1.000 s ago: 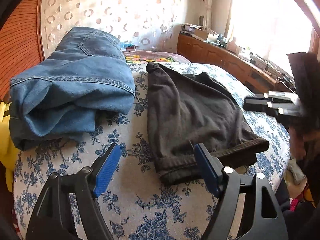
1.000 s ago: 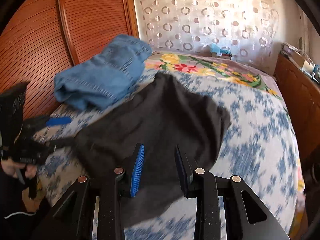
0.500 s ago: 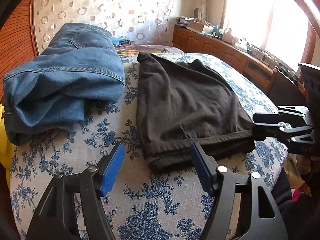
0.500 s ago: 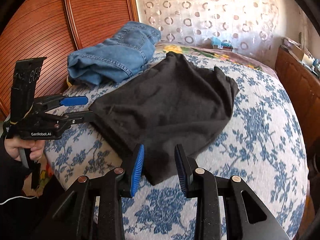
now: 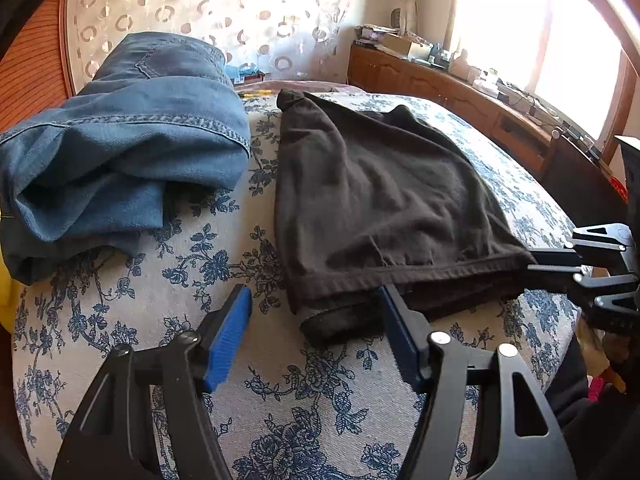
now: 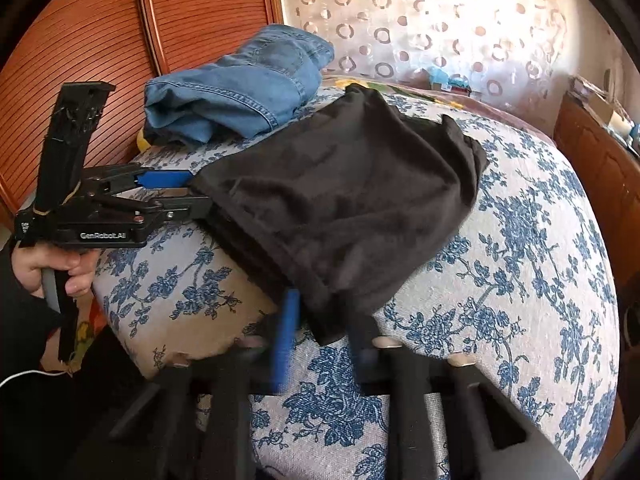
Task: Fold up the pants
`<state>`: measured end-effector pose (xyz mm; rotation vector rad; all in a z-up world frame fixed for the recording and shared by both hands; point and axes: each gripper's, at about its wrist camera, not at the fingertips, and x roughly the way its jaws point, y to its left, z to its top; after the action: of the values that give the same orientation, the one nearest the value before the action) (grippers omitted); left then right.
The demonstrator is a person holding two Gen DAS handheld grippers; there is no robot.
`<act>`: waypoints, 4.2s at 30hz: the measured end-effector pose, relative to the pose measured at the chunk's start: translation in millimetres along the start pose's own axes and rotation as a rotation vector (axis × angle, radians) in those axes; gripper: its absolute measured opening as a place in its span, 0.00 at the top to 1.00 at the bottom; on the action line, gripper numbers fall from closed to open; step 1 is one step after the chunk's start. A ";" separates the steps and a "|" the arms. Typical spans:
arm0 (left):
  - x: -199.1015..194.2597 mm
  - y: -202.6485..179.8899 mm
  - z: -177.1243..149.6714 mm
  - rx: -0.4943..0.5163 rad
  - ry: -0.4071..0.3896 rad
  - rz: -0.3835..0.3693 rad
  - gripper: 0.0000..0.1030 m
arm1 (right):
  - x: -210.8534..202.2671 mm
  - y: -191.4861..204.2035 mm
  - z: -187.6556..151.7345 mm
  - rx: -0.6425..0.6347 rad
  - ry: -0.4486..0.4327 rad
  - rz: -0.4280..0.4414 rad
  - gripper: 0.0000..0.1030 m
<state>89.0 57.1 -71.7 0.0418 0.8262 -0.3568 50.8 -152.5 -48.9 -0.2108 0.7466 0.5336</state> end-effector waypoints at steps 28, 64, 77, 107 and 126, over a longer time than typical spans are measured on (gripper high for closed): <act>-18.7 10.2 -6.8 -0.029 -0.057 0.023 0.95 | 7.0 -4.5 -5.3 0.029 -0.023 0.028 0.88; -12.4 17.0 14.4 -0.083 -0.042 0.014 0.40 | 10.0 -5.8 -7.6 0.032 -0.060 0.033 0.64; 3.5 8.5 4.0 -0.027 0.023 0.051 0.45 | 20.7 -3.0 -12.5 0.010 -0.040 -0.003 0.54; -12.1 -12.1 -15.8 -0.031 -0.036 0.001 0.85 | 15.4 5.7 -23.3 -0.061 -0.058 -0.075 0.85; -86.7 -74.0 -29.8 0.025 -0.067 -0.118 0.91 | -82.9 -19.6 -51.5 0.033 -0.117 0.015 0.86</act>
<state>-10.3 18.3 -21.5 0.0047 0.7592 -0.4772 -19.6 -219.8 -28.6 -0.1423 0.6426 0.5426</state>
